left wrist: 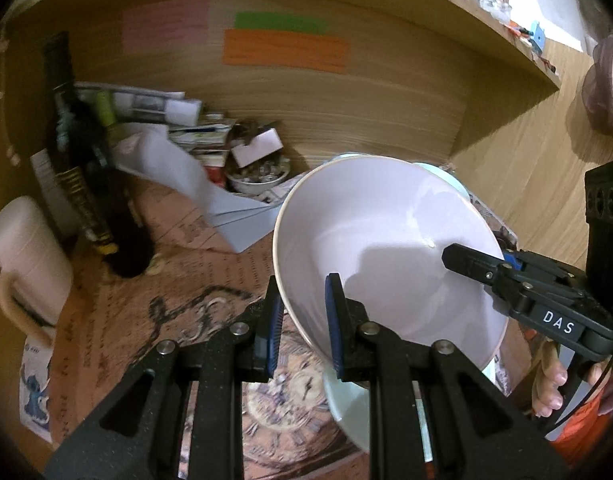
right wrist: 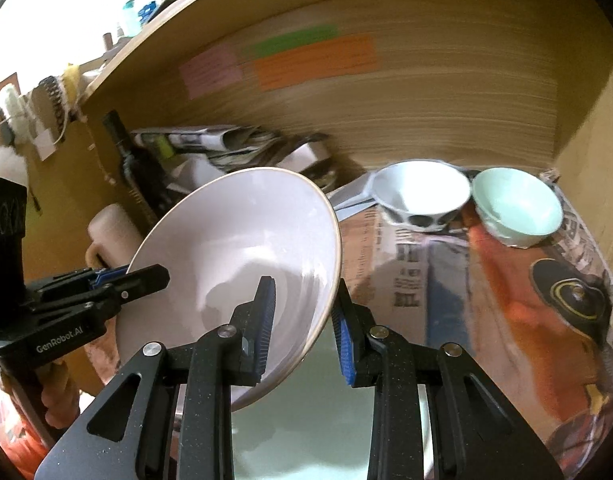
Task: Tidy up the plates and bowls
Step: 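Lift the pale pink bowl with both grippers and carry it over the plate stack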
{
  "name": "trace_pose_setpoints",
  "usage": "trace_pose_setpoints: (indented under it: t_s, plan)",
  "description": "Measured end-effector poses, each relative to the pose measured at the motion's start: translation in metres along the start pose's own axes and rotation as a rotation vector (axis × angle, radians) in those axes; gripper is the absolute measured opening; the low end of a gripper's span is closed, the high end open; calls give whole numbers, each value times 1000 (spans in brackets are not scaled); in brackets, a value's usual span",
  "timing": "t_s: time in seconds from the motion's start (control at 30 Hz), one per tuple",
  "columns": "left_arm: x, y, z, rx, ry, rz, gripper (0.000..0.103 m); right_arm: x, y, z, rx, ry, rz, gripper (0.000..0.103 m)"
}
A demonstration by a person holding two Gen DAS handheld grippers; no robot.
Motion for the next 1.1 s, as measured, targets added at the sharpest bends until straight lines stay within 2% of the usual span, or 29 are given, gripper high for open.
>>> trace_pose_setpoints:
  t_s: [0.57, 1.1]
  plan:
    - [-56, -41, -47, 13, -91, 83, 20, -61, 26, -31, -85, -54, 81, 25]
    - [-97, -33, -90, -54, -187, 96, 20, -87, 65, -60, -202, -93, 89, 25]
Point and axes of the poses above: each gripper's, at about its wrist camera, not at the fingertips, and y roughly the way its jaws point, x to its right, z to its top, the point moved 7 cm from there along y, roughly the way its jaws point, and after that the axes turned 5 degrees about y, right-handed, at the moved point
